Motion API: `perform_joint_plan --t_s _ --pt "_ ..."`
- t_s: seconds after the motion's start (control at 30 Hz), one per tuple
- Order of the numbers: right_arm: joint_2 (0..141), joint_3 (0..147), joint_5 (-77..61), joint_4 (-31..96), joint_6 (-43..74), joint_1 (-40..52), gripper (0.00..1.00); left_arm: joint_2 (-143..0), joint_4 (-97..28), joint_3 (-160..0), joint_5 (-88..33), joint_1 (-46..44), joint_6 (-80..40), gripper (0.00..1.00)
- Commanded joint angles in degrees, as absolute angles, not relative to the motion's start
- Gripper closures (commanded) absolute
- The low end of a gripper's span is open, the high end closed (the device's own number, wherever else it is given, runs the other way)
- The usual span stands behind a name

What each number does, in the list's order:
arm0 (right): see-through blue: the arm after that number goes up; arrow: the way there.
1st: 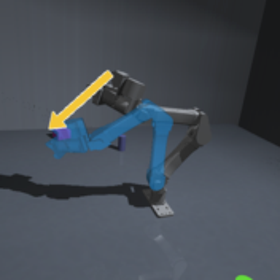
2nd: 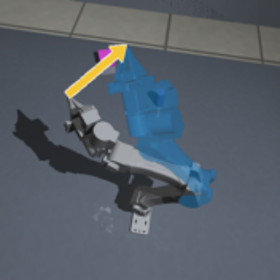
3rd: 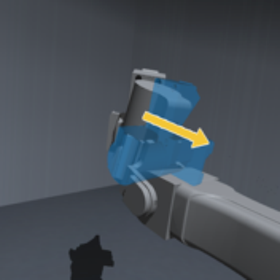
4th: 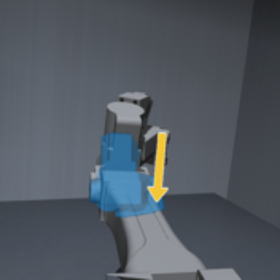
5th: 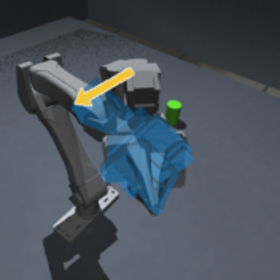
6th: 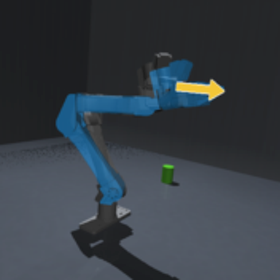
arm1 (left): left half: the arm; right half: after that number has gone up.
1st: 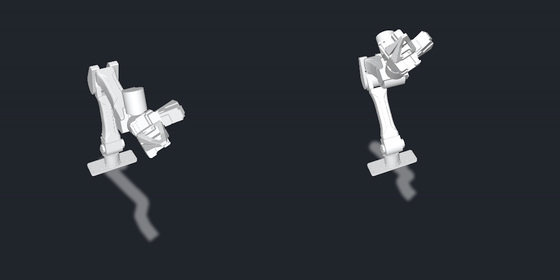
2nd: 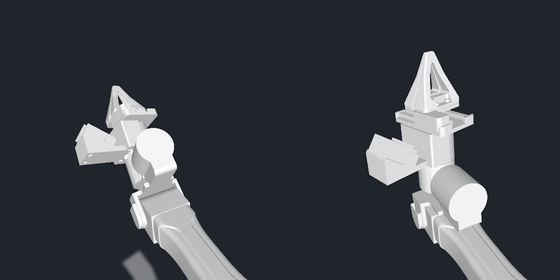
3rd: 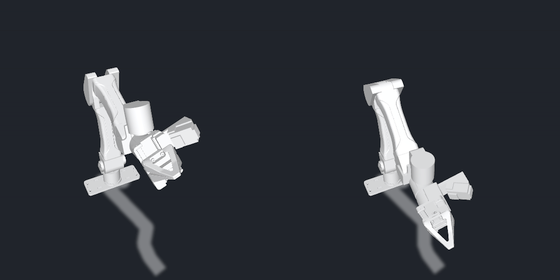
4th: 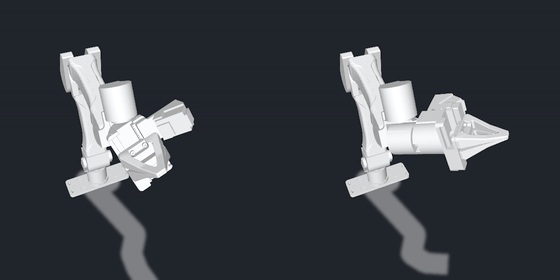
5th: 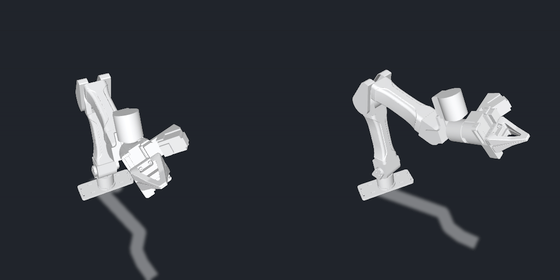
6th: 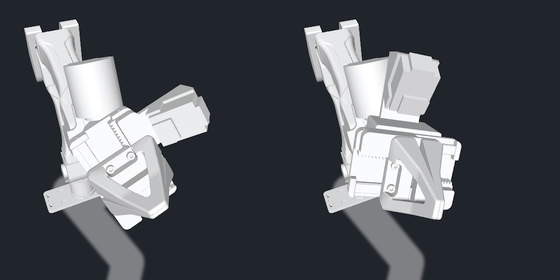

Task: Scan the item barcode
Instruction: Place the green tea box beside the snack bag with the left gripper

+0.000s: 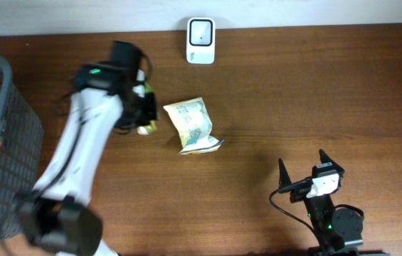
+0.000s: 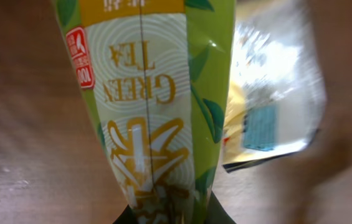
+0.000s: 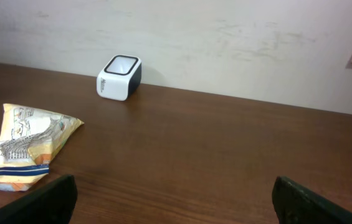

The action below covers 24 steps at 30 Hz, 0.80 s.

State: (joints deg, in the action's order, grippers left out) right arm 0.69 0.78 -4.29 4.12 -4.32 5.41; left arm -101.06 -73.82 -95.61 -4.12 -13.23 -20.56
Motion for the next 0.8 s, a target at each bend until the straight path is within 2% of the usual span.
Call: perform_joint_plan --t_s 0.0,0.13,0.2,0.33,0.37,0.5,0.7,0.77 --pt "0.21 0.32 -3.79 4.12 -4.08 5.65 0.01 -110.69 -73.58 -96.36 -2.46 -17.10 -20.64 1.00" --pt "0.21 0.32 -3.79 4.14 -4.08 5.65 0.01 -118.30 -73.14 -96.36 -2.13 -18.31 -21.61 0.98" --pt "0.21 0.32 -3.79 4.12 -4.08 5.65 0.01 -120.68 -73.17 -96.36 -2.13 -18.87 -21.58 0.88" --pt "0.21 0.32 -3.79 4.12 -4.08 5.65 0.01 -121.82 -71.50 -96.38 -2.50 -19.11 -21.58 0.42" --pt "0.21 0.32 -3.81 4.14 -4.08 5.65 0.01 -121.82 -70.94 -96.38 -2.76 -19.11 -21.58 0.35" --pt "0.21 0.32 -3.79 4.14 -4.08 5.65 0.01 -121.80 -72.77 -102.06 -2.00 -18.04 -21.50 0.32" --pt "0.21 0.32 -3.79 4.14 -4.08 5.65 0.01 -121.80 -84.86 -134.69 6.63 -12.14 -21.10 0.29" --pt "0.21 0.32 -3.81 4.12 -4.08 5.65 0.01 -121.80 -87.83 -145.38 6.90 -7.40 -21.17 0.26"
